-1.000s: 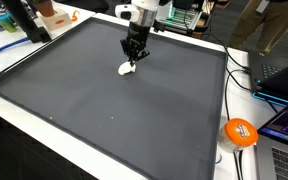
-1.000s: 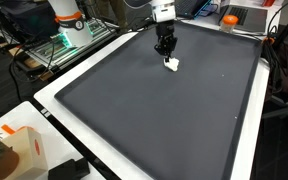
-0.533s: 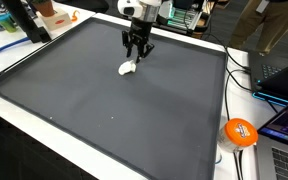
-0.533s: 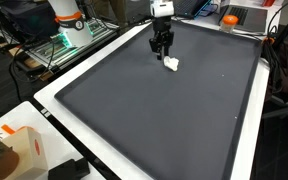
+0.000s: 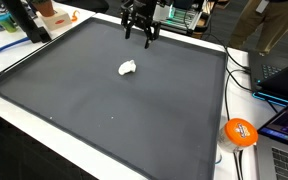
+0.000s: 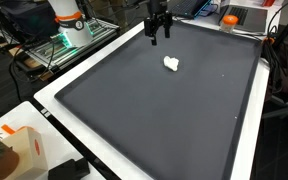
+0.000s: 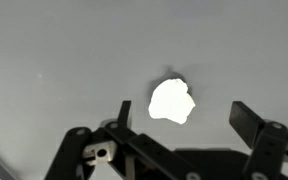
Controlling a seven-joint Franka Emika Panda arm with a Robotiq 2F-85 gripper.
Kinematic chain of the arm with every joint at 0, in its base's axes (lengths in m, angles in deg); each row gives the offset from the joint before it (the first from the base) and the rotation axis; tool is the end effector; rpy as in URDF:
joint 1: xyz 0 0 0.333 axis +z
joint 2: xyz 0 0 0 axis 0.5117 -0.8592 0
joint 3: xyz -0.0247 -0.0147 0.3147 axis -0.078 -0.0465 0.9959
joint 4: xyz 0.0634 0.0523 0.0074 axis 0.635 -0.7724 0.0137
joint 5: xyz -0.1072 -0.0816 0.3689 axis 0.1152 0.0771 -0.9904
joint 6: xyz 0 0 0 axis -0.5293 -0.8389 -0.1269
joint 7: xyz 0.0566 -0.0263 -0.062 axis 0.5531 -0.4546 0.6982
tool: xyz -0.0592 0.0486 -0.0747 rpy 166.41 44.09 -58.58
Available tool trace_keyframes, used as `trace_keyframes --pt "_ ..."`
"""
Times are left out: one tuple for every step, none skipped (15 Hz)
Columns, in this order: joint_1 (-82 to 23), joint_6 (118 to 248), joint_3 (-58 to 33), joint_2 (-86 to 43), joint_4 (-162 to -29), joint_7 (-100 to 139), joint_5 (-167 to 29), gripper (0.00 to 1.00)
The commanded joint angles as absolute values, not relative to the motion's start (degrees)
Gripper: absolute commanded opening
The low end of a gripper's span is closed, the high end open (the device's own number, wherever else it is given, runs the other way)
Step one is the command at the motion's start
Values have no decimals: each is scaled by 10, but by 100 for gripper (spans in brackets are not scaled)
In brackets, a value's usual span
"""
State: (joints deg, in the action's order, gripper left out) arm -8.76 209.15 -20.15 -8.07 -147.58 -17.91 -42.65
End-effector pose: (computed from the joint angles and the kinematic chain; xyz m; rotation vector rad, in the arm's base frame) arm 0.4656 0.1099 0.2767 2.9951 -0.1175 0.4505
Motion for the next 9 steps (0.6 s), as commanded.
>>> trace_keyframes --pt "-90 2102 -207 -5 -1530 -205 -389 100" --pt "-96 2113 -209 -1 -1528 -244 -353 100" --pt "-89 2095 -204 -31 -1502 -201 -395 100" --pt "-90 2098 -205 -20 -1507 -219 -377 100" --pt "-91 2099 -206 -14 -1510 -226 -371 100" --pt "-92 2100 -206 -10 -1512 -228 -370 100" --pt "-92 2100 -206 -9 -1513 -228 -370 100" --pt "-84 2088 -205 -13 -1511 -206 -401 100" --pt "-85 2100 -204 -9 -1510 -214 -395 100"
